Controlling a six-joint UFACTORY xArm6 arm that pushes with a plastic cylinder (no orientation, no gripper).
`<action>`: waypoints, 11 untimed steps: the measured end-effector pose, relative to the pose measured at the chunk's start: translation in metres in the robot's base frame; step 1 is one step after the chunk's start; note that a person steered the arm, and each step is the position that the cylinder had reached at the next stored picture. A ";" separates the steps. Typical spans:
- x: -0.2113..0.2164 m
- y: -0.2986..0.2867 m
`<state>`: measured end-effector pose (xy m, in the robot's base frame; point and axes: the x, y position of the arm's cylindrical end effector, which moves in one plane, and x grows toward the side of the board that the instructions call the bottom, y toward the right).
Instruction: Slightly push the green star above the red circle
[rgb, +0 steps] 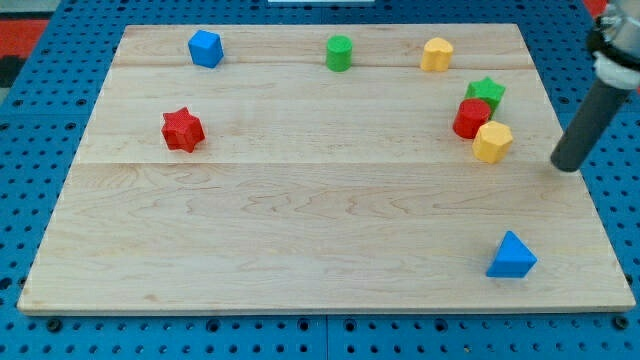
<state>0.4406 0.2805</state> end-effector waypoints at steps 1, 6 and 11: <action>-0.023 -0.039; -0.047 -0.047; -0.103 -0.028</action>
